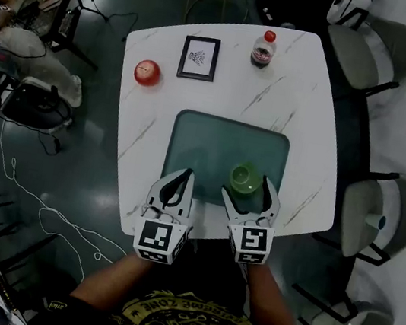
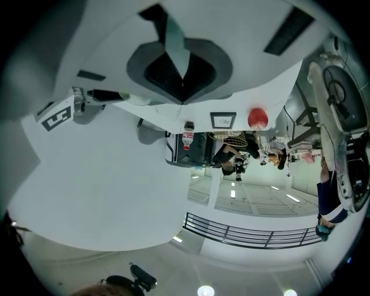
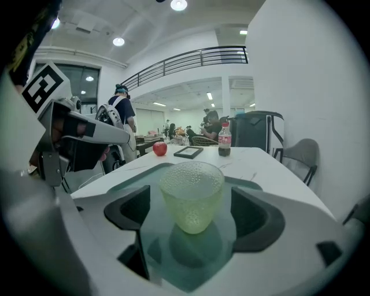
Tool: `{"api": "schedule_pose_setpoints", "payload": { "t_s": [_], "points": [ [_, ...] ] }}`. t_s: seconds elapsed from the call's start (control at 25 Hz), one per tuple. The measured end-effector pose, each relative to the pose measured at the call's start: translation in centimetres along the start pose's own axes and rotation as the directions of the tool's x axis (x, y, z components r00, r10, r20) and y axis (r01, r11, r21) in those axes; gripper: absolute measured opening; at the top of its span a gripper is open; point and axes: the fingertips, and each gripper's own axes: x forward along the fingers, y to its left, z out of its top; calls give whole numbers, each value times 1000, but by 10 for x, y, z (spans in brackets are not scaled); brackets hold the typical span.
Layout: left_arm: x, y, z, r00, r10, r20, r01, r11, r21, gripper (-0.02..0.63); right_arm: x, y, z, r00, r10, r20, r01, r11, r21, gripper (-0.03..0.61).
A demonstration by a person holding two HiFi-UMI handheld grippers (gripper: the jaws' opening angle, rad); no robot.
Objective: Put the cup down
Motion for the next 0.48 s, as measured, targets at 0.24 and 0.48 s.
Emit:
{"api": "schedule_pose_setpoints", "payload": {
  "t_s": [0.24,0.48],
  "points": [
    [-28,-8,9,999,-27,37,27,1000,0,9,-37,4,34,995,-72,71,72,997,3,423],
    [-62,-15,18,995,-57,78,57,998,8,9,-73,23,60,984,-84,155,81,996,25,417]
  ]
}}
